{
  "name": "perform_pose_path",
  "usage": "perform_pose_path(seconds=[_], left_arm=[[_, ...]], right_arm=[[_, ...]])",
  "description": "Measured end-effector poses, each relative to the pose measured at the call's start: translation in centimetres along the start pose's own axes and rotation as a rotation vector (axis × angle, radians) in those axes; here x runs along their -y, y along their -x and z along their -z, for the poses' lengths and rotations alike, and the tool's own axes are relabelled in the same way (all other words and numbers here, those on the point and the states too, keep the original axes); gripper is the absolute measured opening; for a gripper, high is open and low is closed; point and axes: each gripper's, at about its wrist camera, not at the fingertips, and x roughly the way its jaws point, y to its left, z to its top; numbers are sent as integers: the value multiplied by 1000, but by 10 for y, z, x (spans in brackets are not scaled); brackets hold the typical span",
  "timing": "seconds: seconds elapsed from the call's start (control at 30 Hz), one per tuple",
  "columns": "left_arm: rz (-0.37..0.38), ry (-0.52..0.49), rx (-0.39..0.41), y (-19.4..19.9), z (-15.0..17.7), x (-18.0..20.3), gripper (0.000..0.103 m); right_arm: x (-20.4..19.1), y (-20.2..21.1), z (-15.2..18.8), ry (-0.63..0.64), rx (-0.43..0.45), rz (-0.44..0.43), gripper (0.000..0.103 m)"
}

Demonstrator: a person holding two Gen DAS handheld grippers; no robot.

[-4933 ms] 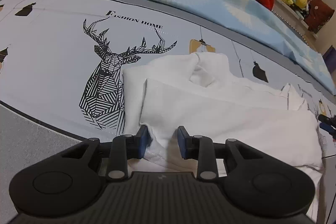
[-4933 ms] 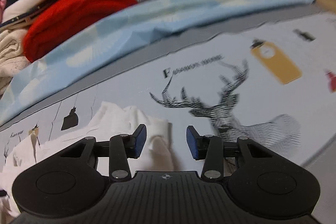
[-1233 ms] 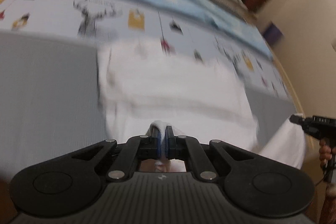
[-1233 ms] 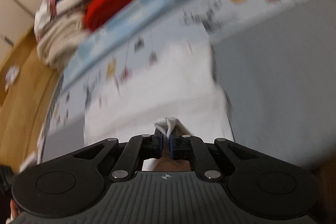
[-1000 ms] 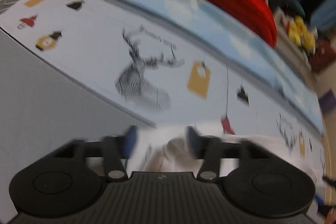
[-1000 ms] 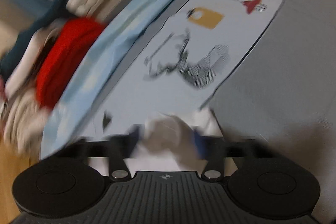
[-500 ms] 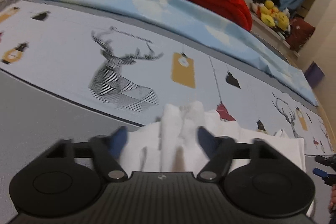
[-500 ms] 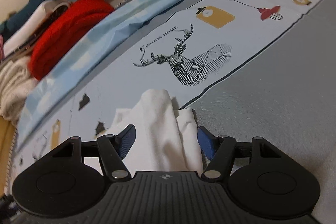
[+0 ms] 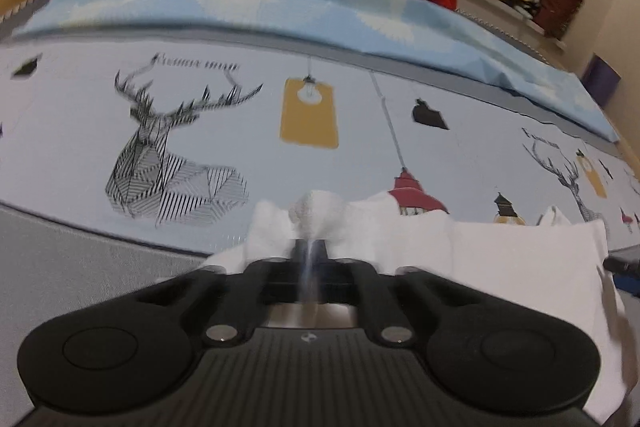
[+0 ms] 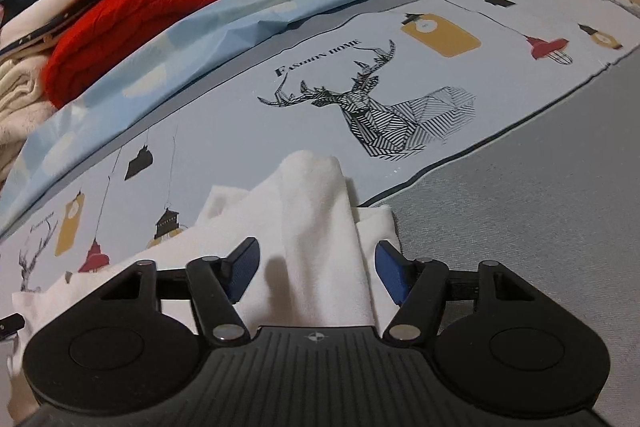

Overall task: Fold small clothes
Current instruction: 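Grasp the shirt hem with the right tool while the left tool grasps another hem corner, then fold the hem up toward the collar with both tools and release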

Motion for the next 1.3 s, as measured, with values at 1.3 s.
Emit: perform_pose_path(seconds=[1.3], left_arm=[[-151, 95, 50, 38, 8, -65, 41]], right_arm=[[10, 4, -2, 51, -3, 20, 11]])
